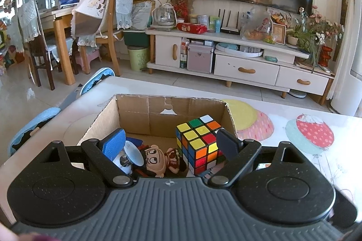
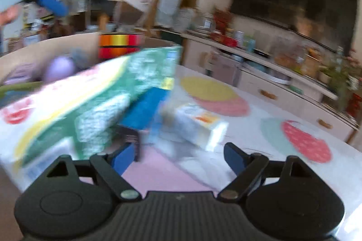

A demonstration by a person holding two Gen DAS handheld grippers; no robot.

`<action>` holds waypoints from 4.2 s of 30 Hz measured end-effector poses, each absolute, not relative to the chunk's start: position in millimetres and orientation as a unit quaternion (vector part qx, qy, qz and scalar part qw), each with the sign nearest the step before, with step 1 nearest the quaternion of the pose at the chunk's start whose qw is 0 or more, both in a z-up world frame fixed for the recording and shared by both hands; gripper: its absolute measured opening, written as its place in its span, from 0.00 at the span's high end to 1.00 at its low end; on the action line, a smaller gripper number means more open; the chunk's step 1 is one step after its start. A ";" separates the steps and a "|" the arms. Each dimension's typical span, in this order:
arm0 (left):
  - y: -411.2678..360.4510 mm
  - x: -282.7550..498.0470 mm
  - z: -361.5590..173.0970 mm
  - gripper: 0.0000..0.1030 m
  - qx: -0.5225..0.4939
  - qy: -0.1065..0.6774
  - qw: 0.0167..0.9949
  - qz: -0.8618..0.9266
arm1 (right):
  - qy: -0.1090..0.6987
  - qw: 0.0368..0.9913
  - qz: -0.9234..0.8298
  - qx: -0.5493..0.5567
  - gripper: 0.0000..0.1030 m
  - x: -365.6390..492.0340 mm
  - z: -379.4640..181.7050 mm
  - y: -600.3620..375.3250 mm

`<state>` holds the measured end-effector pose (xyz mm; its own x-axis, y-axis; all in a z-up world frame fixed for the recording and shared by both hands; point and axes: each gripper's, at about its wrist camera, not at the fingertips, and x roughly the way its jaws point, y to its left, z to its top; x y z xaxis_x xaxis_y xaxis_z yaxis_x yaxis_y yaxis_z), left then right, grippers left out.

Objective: Organize rigid objects
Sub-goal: 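Move the right gripper to the blue box and grasp it, then grasp the white-and-orange vitamin box with the left gripper while the right gripper holds the blue box, then carry the vitamin box into the cardboard box with the left gripper while the right gripper carries the blue box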

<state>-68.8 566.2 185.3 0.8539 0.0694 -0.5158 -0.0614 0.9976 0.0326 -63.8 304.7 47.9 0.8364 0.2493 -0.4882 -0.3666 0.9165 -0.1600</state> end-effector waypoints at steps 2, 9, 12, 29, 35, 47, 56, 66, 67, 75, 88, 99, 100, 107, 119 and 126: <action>563.4 -69.6 184.8 0.00 0.011 0.269 0.963 0.032 | 0.233 0.947 0.169 -0.144 0.37 -63.3 45.3 317.6; 561.2 -69.9 184.8 0.00 0.017 0.267 0.963 0.028 | 0.250 0.946 0.167 -0.122 0.72 -47.2 43.0 327.5; 557.6 -69.7 184.4 0.00 0.018 0.266 0.963 0.025 | 0.253 0.946 0.172 -0.106 0.73 -44.4 45.2 324.2; 496.8 -76.1 166.4 0.00 0.039 0.260 0.960 -0.099 | 0.274 0.956 0.061 -0.082 0.78 -129.9 42.1 205.2; 468.0 -68.3 140.9 0.00 0.063 0.273 0.952 -0.123 | 0.280 0.959 -0.019 -0.035 0.78 -123.8 39.5 148.9; 444.8 -37.2 85.9 0.00 0.100 0.292 0.948 -0.074 | 0.280 0.959 -0.032 0.019 0.53 -100.6 39.6 115.6; 447.1 -19.0 66.7 0.00 0.114 0.292 0.947 -0.066 | 0.278 0.960 -0.026 0.034 0.38 -79.8 39.8 109.7; 452.0 -16.7 59.1 0.08 0.121 0.307 0.942 -0.056 | 0.284 0.958 -0.035 0.037 0.41 -65.1 37.4 106.2; 452.8 -18.4 58.8 0.12 0.118 0.305 0.943 -0.058 | 0.286 0.957 -0.035 0.036 0.47 -64.8 36.6 106.7; 453.9 -27.8 59.6 0.14 0.114 0.307 0.943 -0.058 | 0.292 0.955 -0.037 0.019 0.76 -64.4 34.4 110.2; 454.3 -49.0 63.5 0.14 0.101 0.329 0.936 -0.069 | 0.290 0.957 -0.027 0.009 0.77 -70.9 34.6 118.2; 453.5 -73.0 71.0 0.14 0.092 0.321 0.938 -0.091 | 0.294 0.955 -0.025 0.021 0.77 -91.7 40.2 132.5; 453.7 -75.0 71.8 0.14 0.092 0.320 0.938 -0.093 | 0.294 0.955 -0.024 0.021 0.77 -93.3 41.3 134.4; 456.6 -89.4 77.7 0.14 0.090 0.320 0.938 -0.101 | 0.300 0.953 -0.017 0.023 0.77 -107.6 44.1 149.7; 467.1 -105.4 90.0 0.14 0.092 0.305 0.941 -0.113 | 0.304 0.953 -0.009 0.020 0.77 -138.1 53.5 167.7; 467.8 -110.3 97.4 0.14 0.087 0.296 0.945 -0.112 | 0.306 0.952 -0.002 0.021 0.77 -150.2 60.6 177.2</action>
<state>-110.3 467.8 97.4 0.7999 -0.1593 -0.5787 0.2625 0.9599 0.0986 -150.2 177.2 60.6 0.8129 0.0084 -0.5823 0.0167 0.9991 0.0378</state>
